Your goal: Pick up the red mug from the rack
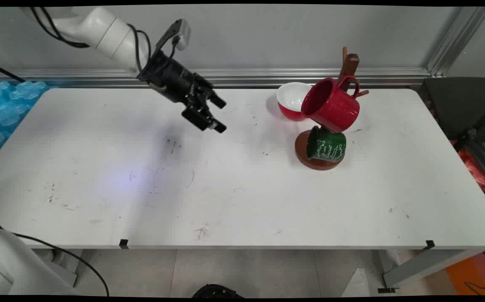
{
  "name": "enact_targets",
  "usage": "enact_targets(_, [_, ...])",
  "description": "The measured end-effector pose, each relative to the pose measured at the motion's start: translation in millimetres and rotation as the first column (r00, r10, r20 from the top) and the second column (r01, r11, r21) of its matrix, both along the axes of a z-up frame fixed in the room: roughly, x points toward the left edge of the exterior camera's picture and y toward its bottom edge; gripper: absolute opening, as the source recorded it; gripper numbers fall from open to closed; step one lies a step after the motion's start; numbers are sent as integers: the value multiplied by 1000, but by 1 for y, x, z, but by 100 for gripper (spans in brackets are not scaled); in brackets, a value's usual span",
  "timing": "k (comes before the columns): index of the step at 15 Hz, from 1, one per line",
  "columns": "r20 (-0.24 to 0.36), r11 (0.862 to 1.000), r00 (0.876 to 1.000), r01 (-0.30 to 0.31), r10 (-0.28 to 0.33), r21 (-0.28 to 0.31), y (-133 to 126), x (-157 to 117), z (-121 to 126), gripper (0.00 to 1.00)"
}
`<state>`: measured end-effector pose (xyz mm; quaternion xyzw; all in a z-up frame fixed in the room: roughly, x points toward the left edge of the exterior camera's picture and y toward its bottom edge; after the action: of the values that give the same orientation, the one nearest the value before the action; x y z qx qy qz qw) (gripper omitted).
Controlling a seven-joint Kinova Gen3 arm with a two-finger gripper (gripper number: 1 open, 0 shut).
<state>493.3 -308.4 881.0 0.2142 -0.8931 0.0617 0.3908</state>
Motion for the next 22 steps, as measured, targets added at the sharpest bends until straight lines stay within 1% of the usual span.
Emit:
enact_targets(5, [-66, 1000, 998, 6, -8, -30, -9, -27, 22, 100])
enact_targets(11, [-154, 999, 988, 19, -26, -49, -11, -56, 40, 100])
enact_targets(16, [-208, 998, 978, 22, -35, -65, -11, -78, 40, 100])
enact_targets(22, [-252, 994, 967, 14, -42, -109, -16, -112, 30, 100])
